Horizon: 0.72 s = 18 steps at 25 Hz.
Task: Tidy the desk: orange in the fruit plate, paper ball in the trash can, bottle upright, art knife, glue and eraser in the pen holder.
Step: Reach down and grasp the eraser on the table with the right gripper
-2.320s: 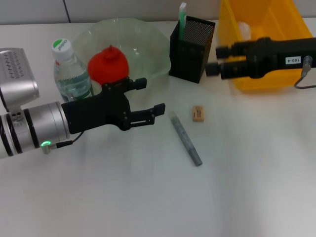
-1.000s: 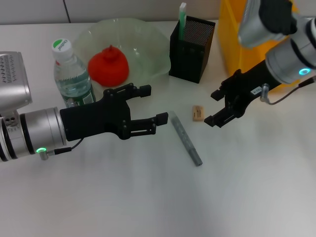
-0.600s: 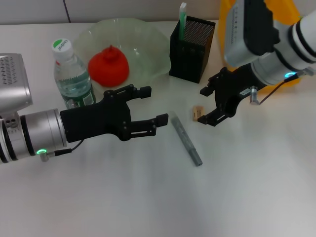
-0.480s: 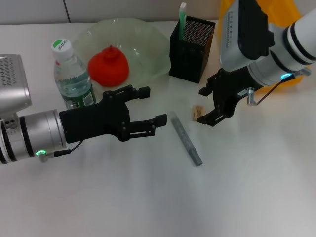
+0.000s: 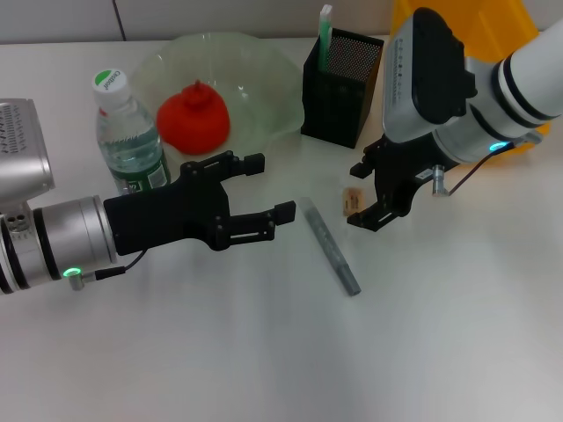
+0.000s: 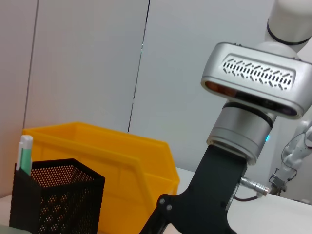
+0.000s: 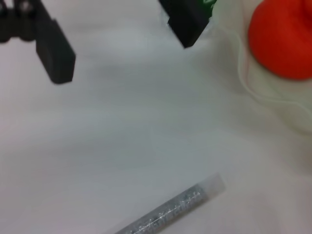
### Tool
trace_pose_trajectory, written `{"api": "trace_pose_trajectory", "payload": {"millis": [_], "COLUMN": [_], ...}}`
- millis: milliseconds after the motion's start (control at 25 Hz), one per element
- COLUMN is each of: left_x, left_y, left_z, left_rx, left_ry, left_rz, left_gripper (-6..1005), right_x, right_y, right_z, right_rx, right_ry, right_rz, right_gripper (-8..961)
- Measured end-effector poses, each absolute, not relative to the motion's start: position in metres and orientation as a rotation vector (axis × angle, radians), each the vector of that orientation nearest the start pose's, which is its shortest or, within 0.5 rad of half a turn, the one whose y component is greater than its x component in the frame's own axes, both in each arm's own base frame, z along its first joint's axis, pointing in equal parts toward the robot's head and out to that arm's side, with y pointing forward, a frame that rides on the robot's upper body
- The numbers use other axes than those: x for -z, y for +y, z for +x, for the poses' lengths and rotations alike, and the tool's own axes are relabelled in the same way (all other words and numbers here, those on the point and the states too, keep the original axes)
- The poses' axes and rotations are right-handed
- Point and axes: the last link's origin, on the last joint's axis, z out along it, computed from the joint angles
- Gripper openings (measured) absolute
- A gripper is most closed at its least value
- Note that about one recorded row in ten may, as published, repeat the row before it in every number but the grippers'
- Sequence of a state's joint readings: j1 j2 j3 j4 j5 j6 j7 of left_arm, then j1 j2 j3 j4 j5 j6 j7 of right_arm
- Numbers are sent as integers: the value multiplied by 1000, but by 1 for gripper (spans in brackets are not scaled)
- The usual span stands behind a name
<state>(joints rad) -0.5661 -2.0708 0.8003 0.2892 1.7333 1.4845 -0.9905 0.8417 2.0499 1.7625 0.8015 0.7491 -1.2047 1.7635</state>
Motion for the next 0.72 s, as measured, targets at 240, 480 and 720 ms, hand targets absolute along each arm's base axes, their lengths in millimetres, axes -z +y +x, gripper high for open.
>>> {"api": "trace_pose_trajectory", "payload": {"millis": [240, 480, 720], "left_x": [52, 52, 52], "left_y": [313, 313, 313], "left_z": [-254, -254, -254], "left_rx": [925, 926, 929], "left_ry": [-473, -476, -477], "left_rz": [-2674, -2674, -2671], "left_gripper": [845, 845, 845], "right_x": [58, 62, 64], "right_y": [405, 405, 406], "right_z": [183, 186, 189], "right_rx": [463, 464, 463], "right_ry": [22, 34, 44], "right_rz": [-2888, -2874, -2865], "right_gripper": [745, 720, 531]}}
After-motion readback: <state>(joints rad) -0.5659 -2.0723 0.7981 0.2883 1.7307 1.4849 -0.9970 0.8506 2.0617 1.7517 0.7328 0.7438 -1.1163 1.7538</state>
